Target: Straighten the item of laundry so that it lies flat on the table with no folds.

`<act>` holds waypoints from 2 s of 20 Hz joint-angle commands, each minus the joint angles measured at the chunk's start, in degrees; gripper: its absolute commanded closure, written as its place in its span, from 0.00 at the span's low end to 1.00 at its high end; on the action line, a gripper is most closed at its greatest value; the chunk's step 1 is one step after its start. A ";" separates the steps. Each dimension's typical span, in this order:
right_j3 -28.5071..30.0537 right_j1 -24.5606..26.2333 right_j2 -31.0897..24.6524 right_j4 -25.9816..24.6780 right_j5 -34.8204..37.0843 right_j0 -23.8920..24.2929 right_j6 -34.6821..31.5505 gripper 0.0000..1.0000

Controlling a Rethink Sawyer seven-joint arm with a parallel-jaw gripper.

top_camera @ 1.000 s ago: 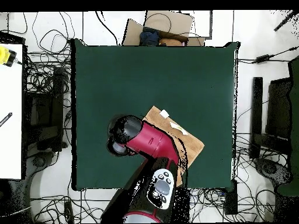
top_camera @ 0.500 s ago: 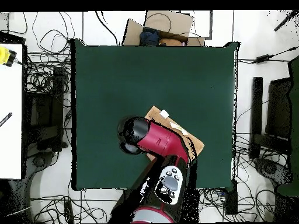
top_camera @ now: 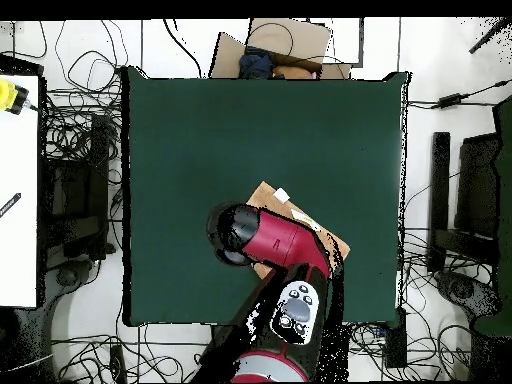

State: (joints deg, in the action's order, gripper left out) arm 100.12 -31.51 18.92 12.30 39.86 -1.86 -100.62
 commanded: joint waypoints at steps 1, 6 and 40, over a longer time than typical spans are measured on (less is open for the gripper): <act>-3.02 2.26 -3.35 -4.06 -7.64 2.87 -4.31 0.00; -6.25 4.21 -4.03 -5.50 -8.64 4.14 -3.99 0.00; -5.05 7.29 -12.79 -3.69 -6.60 13.72 -4.55 0.00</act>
State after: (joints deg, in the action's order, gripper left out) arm 89.27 -24.72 14.45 8.63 34.88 11.40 -100.62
